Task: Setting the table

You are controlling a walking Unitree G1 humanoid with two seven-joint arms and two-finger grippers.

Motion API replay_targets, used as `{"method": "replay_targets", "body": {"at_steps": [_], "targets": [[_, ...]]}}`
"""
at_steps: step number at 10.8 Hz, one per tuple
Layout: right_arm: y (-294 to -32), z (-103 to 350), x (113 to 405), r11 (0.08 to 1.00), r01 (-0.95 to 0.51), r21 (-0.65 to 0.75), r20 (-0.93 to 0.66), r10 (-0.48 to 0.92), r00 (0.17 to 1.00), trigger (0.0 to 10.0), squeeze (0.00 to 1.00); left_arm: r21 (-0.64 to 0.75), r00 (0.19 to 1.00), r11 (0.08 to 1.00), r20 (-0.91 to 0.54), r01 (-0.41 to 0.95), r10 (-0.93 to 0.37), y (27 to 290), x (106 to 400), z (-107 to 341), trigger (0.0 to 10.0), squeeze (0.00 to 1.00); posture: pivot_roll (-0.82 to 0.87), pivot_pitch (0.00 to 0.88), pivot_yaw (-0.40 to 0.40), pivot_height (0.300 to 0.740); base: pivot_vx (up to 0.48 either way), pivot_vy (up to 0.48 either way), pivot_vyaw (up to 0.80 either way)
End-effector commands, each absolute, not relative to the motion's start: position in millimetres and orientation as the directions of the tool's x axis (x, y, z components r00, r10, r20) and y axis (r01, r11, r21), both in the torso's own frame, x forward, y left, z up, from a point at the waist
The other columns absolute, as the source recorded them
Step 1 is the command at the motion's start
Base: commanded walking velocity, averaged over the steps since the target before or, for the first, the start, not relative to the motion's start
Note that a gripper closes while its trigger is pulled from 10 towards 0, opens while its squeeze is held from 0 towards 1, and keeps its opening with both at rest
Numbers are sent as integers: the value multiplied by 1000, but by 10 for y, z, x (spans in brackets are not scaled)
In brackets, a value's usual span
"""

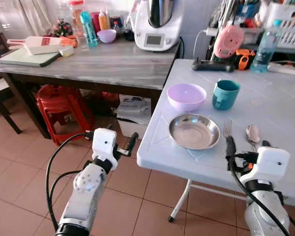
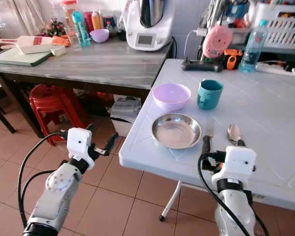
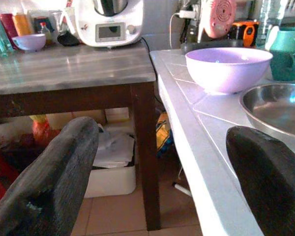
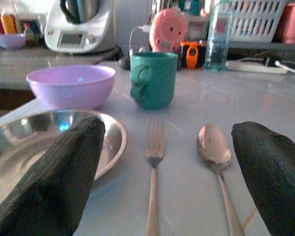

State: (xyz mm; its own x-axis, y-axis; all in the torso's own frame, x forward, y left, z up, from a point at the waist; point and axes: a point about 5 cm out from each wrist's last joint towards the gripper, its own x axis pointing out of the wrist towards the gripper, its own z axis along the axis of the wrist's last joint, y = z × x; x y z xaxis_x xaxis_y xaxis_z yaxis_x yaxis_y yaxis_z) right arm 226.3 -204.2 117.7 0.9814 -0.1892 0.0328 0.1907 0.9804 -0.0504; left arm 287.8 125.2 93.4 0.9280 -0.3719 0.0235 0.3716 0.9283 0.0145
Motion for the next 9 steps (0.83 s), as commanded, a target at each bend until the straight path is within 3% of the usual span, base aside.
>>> {"method": "replay_targets", "body": {"at_steps": [1, 3, 6, 9], "targets": [[-2060, 1154, 2305, 981, 189, -51, 5, -189, 982, 10000, 0, 40, 916, 917, 29, 398, -399, 1278, 2906, 968, 10000, 0, -14, 0, 42, 740, 0, 0, 0], [-2125, 1120, 2353, 983, 184, -27, -21, -184, 983, 10000, 0, 82, 846, 844, 24, 530, -533, 1289, 2820, 979, 10000, 0, -5, 0, 39, 740, 0, 0, 0], [-2234, 1165, 2574, 987, 160, -26, -57, -161, 985, 10000, 0, 86, 779, 775, -49, 626, -624, 1387, 2602, 841, 10000, 0, -3, 0, 48, 740, 0, 0, 0], [-2281, 1195, 2714, 984, 175, 16, -59, -174, 983, 10000, 0, 74, 786, 783, -50, 618, -616, 1390, 2614, 848, 10000, 0, -2, 5, 59, 740, 0, 0, 0]]}}
